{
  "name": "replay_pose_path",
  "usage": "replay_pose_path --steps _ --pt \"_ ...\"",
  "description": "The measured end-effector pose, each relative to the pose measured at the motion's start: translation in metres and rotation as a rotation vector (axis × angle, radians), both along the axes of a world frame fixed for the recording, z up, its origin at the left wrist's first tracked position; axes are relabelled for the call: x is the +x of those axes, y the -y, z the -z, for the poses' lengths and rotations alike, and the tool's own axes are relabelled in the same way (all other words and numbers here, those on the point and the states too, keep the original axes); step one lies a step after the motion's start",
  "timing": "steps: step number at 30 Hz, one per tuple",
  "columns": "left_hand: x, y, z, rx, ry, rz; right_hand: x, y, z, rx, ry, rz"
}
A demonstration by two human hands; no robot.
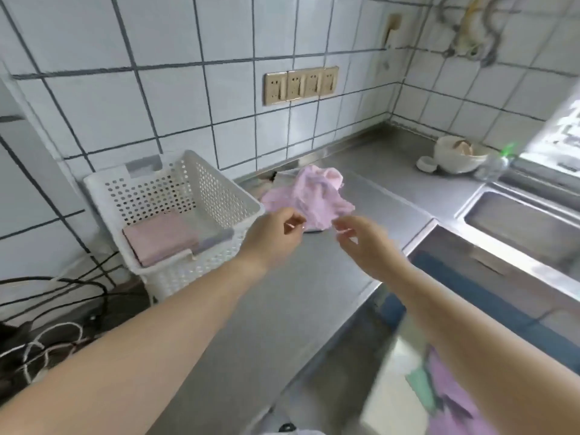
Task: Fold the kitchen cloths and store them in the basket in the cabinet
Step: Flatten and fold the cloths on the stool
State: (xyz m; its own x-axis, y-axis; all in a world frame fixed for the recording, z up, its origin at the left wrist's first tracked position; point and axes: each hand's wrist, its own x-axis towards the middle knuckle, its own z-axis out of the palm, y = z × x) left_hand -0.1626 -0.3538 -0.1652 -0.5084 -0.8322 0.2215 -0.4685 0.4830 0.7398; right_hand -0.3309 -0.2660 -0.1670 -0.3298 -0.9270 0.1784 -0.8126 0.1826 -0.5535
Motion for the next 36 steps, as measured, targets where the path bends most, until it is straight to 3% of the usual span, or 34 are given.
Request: replay_pose_path --steps 8,18,28,36 --pt "-0.081 -0.134 0.063 0.133 0.119 0.455 -0.038 -0.218 0.052 0.238 0.035 0.396" --pt "-0.133 -0.263 0.119 0.238 0.217 0.697 -0.058 -0.393 0.113 0.337 0.196 0.676" --pt "-0.147 -0.386 0.156 0.337 0.235 0.495 -0.109 -0.502 0.157 0.466 0.215 0.551" --pt "-0.15 -0.415 0.188 0.421 0.158 0.324 -0.136 -0.507 0.185 0.516 0.166 0.422"
